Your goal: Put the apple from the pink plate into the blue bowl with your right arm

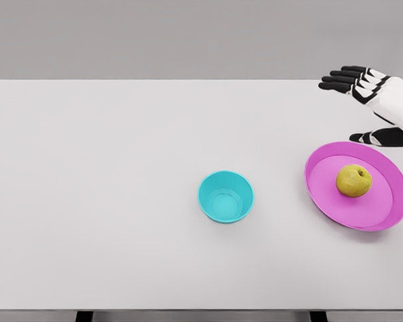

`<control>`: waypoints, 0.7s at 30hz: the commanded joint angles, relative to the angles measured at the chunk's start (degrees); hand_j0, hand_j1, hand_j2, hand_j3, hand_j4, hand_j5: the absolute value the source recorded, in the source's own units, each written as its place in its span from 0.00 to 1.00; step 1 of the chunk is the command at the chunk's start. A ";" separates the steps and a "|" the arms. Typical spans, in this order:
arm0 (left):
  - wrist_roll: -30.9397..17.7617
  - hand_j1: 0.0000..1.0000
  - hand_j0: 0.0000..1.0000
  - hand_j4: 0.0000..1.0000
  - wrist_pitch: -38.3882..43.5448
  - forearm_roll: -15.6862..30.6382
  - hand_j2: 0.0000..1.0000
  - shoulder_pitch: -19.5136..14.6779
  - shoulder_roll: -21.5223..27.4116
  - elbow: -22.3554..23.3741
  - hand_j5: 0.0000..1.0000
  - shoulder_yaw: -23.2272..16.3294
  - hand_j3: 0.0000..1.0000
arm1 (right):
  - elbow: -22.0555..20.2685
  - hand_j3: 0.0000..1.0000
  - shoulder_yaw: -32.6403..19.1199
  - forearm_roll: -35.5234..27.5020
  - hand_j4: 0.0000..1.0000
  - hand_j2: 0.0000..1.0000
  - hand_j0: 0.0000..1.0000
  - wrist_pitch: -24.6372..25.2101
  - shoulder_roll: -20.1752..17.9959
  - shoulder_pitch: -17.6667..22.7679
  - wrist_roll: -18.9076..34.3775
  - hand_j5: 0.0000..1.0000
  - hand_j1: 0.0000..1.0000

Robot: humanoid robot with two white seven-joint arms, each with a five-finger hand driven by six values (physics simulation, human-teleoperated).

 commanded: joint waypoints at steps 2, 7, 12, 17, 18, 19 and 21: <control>0.00 1.00 1.00 1.00 0.00 -0.01 1.00 0.00 0.00 0.00 1.00 0.01 1.00 | -0.08 1.00 -0.34 -0.67 1.00 1.00 1.00 0.03 -0.59 -0.17 -0.27 1.00 1.00; 0.00 1.00 1.00 1.00 0.00 -0.01 1.00 0.00 0.00 0.00 1.00 -0.08 1.00 | 0.62 1.00 -0.35 -0.49 1.00 1.00 1.00 0.03 -3.49 0.97 3.14 1.00 1.00; 0.00 1.00 1.00 1.00 0.00 -0.01 1.00 0.00 0.00 0.00 1.00 0.01 1.00 | -0.43 1.00 -6.59 -1.20 1.00 1.00 1.00 0.03 -4.54 1.05 29.98 1.00 1.00; 0.00 1.00 1.00 1.00 0.00 -0.01 1.00 0.00 0.00 0.00 1.00 0.01 1.00 | -0.17 1.00 -6.32 -1.20 1.00 1.00 1.00 0.03 -4.54 3.34 29.98 1.00 1.00; 0.00 1.00 1.00 1.00 0.00 -0.01 1.00 0.00 0.00 0.00 1.00 0.01 1.00 | 0.01 1.00 -6.32 -1.11 1.00 1.00 1.00 0.03 -4.54 4.48 29.98 1.00 1.00; 0.00 1.00 1.00 1.00 0.00 -0.01 1.00 0.00 0.00 0.00 1.00 0.01 1.00 | 0.18 1.00 -6.32 -0.85 1.00 1.00 1.00 0.03 -4.72 5.71 29.98 1.00 1.00; 0.00 1.00 1.00 1.00 0.00 -0.01 1.00 0.00 0.00 0.00 1.00 0.01 1.00 | 0.62 1.00 -6.15 -0.58 1.00 1.00 1.00 0.03 -4.81 5.89 29.98 1.00 1.00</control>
